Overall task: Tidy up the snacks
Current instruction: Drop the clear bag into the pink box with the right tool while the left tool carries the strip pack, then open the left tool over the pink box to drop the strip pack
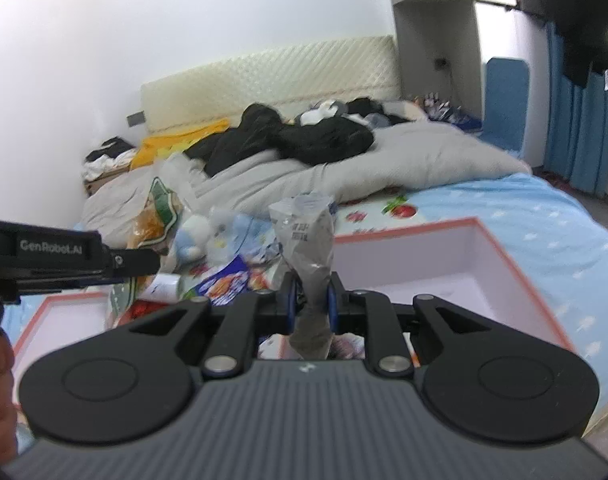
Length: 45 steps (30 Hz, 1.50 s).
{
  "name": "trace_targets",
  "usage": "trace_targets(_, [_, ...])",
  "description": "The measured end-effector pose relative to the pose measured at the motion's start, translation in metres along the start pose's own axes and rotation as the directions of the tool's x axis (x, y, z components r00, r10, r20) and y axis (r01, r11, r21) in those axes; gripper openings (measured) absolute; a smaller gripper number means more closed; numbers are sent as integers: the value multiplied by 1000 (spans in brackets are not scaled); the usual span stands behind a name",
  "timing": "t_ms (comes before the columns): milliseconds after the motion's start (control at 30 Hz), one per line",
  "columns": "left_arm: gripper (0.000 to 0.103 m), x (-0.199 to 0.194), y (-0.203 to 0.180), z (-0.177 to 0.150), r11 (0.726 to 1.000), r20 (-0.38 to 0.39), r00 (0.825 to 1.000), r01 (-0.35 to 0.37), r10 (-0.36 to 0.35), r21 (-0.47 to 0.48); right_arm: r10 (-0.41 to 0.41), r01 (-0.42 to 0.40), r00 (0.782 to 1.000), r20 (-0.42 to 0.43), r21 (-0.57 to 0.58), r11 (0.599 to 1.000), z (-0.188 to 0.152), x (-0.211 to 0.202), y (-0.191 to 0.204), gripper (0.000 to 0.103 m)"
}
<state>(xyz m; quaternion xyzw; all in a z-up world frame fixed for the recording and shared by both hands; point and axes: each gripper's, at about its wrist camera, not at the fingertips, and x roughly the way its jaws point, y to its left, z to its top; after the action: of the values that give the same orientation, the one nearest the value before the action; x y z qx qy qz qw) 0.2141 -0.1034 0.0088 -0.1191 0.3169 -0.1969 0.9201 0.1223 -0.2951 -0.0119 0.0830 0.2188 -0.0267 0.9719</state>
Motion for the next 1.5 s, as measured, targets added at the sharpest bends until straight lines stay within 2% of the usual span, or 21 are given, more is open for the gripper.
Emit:
trace_targets(300, [29,42,-47,-10,997,-48,997,61,-59,37,-76,76,997,6,2,997,3,5,-45,18])
trace_targets(633, [29,124,-75,-38,996,-200,978,72,-60,54,-127,132,984,-126,35,991,-23,44,-95,18])
trace_targets(833, [29,161,-80,-52,996,-248,969,45,-24,80,-123,134,974,-192,41,990,-41,72,-113,18])
trace_targets(1100, [30,176,-70,-65,998,-289,957,22,-5,55,-97,112,964,-247,50,992,-60,84,-120,20])
trace_targets(1233, [41,173,-68,-65,998,-288,958,22,-4,60,-92,112,963,-255,64,992,-61,82,-120,20])
trace_targets(1300, [50,167,-70,-63,997,-275,961,25,-3,77,-104,123,962,-253,61,991,-59,81,-119,24])
trace_targets(1333, [57,164,-71,-62,996,-266,964,21,2,85,-109,127,963,-248,61,990,-58,79,-120,37])
trace_targets(1367, [59,159,-71,-60,996,-253,968,16,8,91,-113,132,964,-239,63,989,-56,77,-121,52])
trace_targets(1400, [59,154,-72,-59,996,-241,971,16,6,92,-112,130,968,-227,66,989,-54,74,-120,56])
trace_targets(1500, [59,138,-71,-51,996,-209,978,22,-3,89,-103,120,975,-197,78,990,-47,65,-120,56])
